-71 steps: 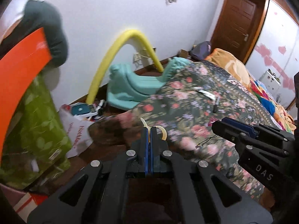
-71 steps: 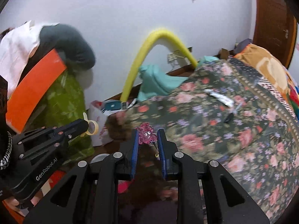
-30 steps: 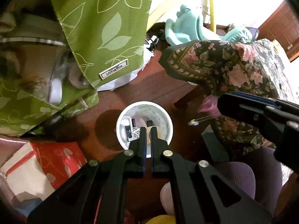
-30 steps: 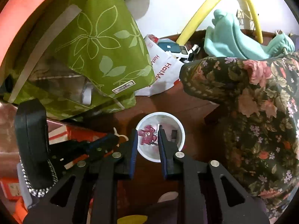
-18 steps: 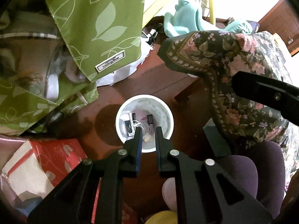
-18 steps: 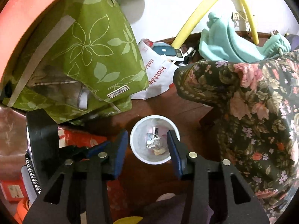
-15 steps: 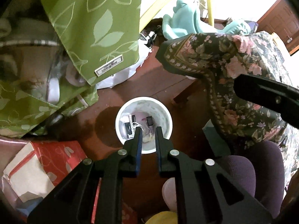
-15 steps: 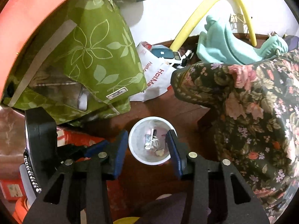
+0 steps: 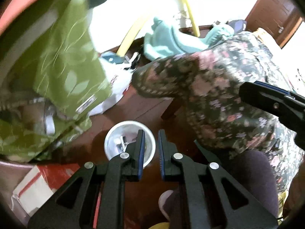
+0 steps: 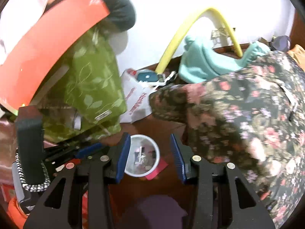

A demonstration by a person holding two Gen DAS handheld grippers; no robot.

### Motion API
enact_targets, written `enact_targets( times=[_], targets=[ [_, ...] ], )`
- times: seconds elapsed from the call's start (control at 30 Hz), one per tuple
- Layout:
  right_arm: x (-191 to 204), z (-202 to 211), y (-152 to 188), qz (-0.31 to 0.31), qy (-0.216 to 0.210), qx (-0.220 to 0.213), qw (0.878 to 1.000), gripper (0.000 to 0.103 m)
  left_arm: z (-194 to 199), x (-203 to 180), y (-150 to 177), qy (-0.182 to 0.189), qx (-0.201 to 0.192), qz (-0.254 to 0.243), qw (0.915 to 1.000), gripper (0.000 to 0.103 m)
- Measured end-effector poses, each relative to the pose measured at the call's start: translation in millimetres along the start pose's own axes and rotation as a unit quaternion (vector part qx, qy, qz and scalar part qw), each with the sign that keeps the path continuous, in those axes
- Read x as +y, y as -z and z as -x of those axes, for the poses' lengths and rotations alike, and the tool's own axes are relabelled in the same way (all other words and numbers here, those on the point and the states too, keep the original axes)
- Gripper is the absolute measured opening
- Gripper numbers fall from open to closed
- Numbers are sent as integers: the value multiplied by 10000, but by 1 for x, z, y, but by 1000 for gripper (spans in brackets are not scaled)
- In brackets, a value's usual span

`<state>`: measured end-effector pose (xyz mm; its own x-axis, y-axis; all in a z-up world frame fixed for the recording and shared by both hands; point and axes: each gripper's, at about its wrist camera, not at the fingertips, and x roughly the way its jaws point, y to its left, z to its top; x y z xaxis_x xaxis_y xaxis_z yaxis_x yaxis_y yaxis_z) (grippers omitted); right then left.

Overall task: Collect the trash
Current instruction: 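Move both empty tools back over the quilt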

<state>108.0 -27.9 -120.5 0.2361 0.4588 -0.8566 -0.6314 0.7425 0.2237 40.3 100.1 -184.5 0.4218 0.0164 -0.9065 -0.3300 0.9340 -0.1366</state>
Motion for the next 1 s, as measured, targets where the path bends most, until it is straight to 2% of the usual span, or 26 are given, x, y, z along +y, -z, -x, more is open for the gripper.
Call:
enact_targets(
  times=[0.27, 0.43, 0.73, 1.0],
  targets=[
    [-78, 41, -2, -455, 311, -395, 9977, 40, 21, -80, -38, 161, -436, -491, 9977, 16],
    [-135, 63, 0, -791, 508, -557, 9940, 40, 24, -129, -59, 290, -619, -762, 9948, 25],
    [-240, 81, 5, -1533, 838, -608, 9827, 40, 2, -213, -101, 580, -640, -1126, 9899, 30],
    [-319, 65, 7, -2200, 1006, -485, 9691, 40, -31, -264, -139, 779, -654, -1270, 9867, 34]
  ],
)
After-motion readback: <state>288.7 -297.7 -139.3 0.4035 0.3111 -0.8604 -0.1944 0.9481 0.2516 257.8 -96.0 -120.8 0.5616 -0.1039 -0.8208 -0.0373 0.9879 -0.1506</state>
